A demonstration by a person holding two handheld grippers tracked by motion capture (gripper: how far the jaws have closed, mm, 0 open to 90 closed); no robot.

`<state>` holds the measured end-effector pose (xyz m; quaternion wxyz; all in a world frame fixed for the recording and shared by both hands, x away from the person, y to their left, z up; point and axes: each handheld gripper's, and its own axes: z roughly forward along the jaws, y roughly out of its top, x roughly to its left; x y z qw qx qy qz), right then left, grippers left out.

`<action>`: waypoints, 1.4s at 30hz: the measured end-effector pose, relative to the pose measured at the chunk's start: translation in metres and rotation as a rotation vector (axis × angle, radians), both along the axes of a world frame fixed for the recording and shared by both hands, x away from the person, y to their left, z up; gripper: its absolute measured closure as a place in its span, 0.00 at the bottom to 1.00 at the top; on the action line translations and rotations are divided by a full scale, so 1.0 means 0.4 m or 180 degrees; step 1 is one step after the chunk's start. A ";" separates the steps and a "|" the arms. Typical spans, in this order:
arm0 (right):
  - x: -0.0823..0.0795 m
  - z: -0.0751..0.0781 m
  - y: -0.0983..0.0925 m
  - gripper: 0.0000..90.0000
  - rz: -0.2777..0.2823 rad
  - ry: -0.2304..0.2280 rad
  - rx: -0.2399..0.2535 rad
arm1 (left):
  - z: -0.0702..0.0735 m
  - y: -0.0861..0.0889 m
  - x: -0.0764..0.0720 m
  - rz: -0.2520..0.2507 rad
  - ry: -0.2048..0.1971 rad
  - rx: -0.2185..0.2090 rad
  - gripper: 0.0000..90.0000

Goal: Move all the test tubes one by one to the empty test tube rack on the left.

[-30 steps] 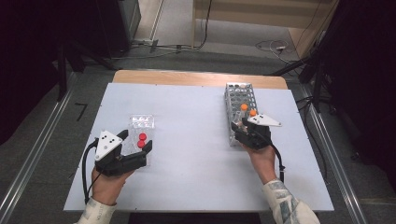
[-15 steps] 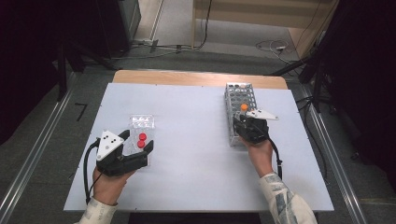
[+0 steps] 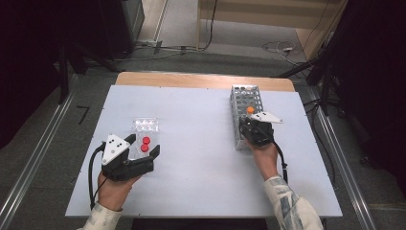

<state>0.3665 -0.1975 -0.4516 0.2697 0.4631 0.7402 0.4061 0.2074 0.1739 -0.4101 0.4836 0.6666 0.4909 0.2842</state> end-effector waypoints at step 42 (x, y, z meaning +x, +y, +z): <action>-0.160 0.131 0.062 0.82 0.0860 -0.0208 0.0265 | 0.012 -0.024 -0.016 -0.0107 -0.0060 -0.0016 0.18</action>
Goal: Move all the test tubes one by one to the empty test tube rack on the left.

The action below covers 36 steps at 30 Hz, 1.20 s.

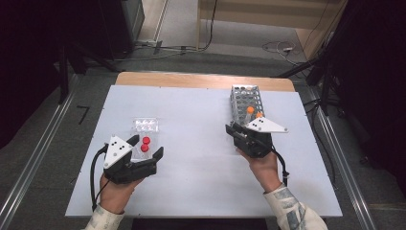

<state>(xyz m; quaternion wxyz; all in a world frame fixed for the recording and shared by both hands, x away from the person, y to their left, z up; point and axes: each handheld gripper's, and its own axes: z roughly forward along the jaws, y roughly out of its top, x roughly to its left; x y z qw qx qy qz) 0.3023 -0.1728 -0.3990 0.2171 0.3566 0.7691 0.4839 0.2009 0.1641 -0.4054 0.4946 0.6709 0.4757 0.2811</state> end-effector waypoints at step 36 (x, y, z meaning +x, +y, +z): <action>-0.107 -0.094 0.186 0.82 0.0753 0.0070 -0.0288 | -0.022 -0.157 0.028 -0.0765 0.0137 -0.0012 0.62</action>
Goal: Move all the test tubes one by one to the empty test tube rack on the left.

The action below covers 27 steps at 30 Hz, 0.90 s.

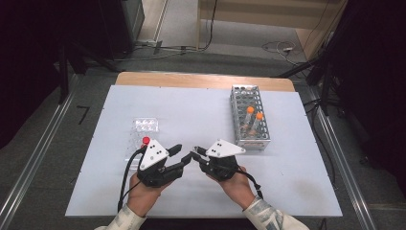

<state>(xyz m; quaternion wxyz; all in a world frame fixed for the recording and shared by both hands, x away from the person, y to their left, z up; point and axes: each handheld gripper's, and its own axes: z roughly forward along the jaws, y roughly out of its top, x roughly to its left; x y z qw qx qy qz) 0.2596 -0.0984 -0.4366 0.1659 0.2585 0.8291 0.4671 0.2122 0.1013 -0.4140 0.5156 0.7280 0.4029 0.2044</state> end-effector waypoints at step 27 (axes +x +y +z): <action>-0.030 -0.009 0.027 0.82 0.0088 -0.0044 0.0070 | -0.016 -0.014 0.021 -0.0026 0.0064 0.0020 0.85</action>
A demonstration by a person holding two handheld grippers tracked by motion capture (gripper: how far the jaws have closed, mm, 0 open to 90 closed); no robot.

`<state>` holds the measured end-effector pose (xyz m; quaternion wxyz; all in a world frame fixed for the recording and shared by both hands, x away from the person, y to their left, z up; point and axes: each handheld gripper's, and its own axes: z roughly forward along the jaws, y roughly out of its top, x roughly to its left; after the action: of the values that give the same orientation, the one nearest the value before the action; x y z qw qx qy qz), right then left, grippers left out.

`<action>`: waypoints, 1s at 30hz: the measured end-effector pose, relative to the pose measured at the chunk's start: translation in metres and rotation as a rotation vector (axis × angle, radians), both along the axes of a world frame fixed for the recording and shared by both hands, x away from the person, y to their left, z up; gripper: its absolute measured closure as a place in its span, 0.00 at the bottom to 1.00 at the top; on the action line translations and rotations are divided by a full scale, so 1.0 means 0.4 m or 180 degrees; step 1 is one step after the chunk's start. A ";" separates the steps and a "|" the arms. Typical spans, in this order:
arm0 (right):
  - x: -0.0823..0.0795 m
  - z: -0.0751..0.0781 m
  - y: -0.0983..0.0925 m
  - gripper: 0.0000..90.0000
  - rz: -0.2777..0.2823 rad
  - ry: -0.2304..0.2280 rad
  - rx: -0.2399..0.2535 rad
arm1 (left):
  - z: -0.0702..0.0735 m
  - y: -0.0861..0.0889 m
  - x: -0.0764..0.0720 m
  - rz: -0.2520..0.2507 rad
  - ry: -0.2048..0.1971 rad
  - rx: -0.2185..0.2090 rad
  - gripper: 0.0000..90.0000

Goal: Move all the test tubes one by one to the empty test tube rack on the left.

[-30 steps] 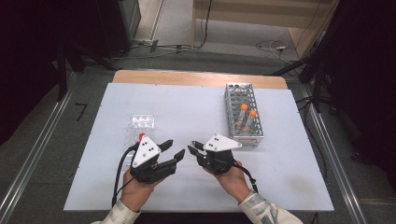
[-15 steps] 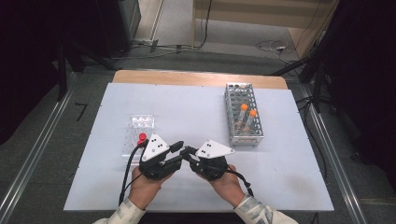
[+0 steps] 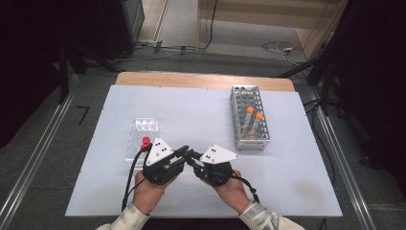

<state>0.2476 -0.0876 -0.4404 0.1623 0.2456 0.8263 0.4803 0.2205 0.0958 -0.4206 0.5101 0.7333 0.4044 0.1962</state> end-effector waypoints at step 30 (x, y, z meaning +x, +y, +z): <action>0.026 0.008 -0.122 0.27 -0.0044 0.0278 -0.0050 | 0.054 0.100 -0.044 0.0086 -0.0057 -0.0193 0.86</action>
<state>0.2581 -0.1364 -0.4371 0.1313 0.2707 0.8345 0.4615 0.2029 0.1359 -0.3991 0.5329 0.7102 0.4155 0.1973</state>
